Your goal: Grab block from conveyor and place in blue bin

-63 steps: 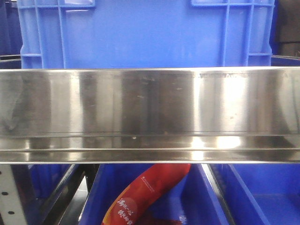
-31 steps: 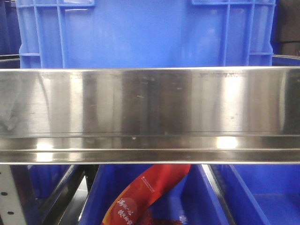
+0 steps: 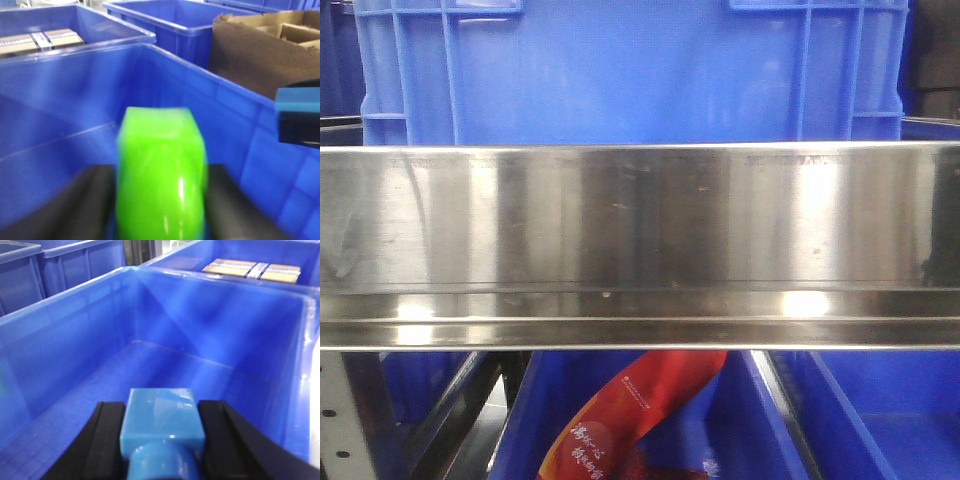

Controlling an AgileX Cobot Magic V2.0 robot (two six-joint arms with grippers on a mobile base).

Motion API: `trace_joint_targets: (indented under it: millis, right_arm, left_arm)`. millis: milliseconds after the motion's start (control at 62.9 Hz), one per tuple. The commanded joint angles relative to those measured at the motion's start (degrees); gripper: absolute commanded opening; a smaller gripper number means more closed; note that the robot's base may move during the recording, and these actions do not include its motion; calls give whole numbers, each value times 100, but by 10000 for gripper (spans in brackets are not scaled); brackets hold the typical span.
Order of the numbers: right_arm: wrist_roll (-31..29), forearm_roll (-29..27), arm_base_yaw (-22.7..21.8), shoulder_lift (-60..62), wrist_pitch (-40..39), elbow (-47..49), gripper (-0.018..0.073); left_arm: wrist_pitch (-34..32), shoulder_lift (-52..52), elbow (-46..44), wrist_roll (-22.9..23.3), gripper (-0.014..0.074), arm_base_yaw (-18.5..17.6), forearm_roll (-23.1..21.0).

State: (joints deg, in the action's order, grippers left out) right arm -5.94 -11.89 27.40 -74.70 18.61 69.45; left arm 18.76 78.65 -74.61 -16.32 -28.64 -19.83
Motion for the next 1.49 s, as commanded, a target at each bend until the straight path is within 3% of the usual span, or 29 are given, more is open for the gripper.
trace_joint_targets:
  millis: [0, 127, 286, 413, 556, 604, 938, 1240, 1478]
  right_arm:
    - [-20, -28, 6, -29, -267, 74, 399]
    - [-20, -28, 6, -29, -364, 74, 572]
    - [-20, -28, 6, 81, -298, 74, 520]
    - [-20, -28, 6, 208, -290, 74, 261]
    - [-20, -28, 6, 219, -570, 74, -170]
    - [-9, -28, 6, 221, -583, 74, -160]
    - [47, -18, -338, 1412, -617, -286, -162]
    - [47, 7, -559, 3071, -1217, -2592, -162]
    - [47, -17, -559, 4499, -918, -3808, -162]
  left_arm:
    - [-4, -40, -50, -6, 392, -35, -63]
    - [-4, -40, -38, -6, 391, -35, -63]
    - [-4, -40, -38, -6, 383, -35, -63]
    - [-4, -40, -38, -6, 274, -35, -63]
    - [-131, -40, -38, -6, 11, -8, -39]
    - [-178, -92, -38, -6, -115, 31, -39]
    - [-9, -1410, 367, -6, -111, 631, -39]
    - [-531, -3294, 2842, -6, -111, 1164, -39]
    - [-531, -4553, 4329, -6, -111, 1191, -39]
